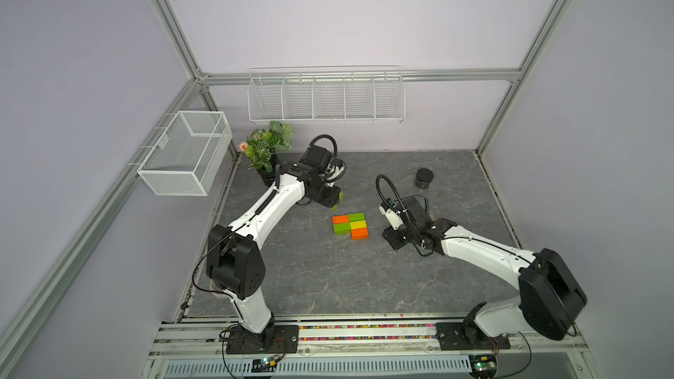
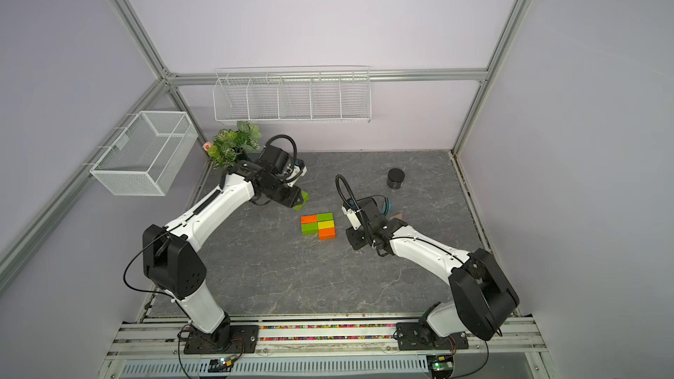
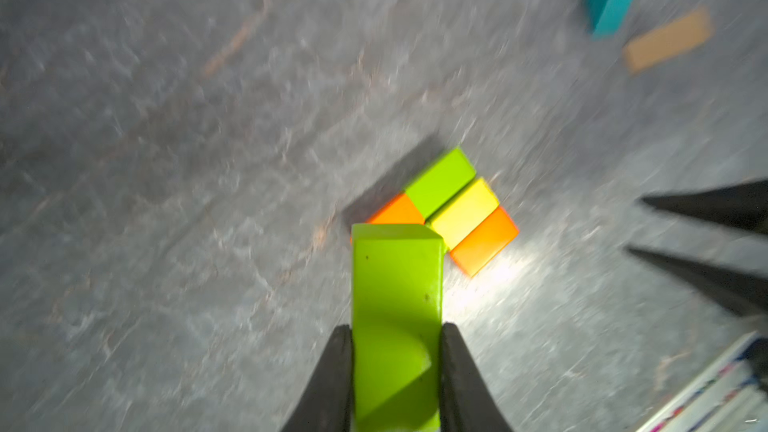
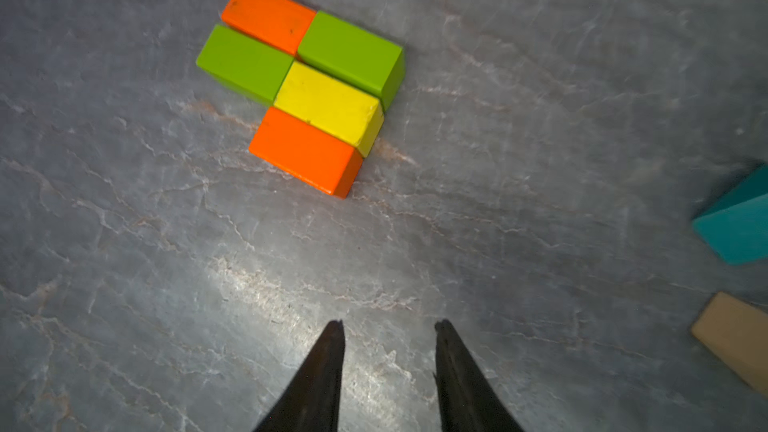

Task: Assemble a piece of candy with building blocks
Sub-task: Assemble the building block at the center of the board.

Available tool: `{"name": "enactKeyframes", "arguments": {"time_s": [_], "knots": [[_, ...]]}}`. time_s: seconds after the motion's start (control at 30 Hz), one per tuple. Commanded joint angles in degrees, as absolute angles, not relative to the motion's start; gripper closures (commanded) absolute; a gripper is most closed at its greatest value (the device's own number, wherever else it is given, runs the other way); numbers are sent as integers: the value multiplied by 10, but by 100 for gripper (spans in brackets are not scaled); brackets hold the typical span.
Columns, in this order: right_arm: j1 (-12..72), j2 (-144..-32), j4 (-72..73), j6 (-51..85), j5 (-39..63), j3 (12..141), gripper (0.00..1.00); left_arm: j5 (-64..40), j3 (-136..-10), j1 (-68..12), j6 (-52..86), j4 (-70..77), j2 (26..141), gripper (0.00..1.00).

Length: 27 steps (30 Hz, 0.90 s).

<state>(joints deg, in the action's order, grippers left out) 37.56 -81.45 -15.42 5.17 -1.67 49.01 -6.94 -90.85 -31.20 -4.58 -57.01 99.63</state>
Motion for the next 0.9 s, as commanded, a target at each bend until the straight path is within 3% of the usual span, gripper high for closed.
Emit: {"name": "enactKeyframes", "arguments": {"time_s": [0.0,0.13,0.3,0.87], "knots": [[365,-804,-141,64,-33,470,58,15,-883,-350,-47,-602,930,100],[362,-821,-145,69,-24,474,58,-8,-838,-390,-53,-589,861,100],[360,-832,-142,73,-22,476,58,58,-792,-446,-53,-577,841,100],[352,-843,-137,72,-28,464,58,27,-787,-446,-40,-569,1025,100]]}}
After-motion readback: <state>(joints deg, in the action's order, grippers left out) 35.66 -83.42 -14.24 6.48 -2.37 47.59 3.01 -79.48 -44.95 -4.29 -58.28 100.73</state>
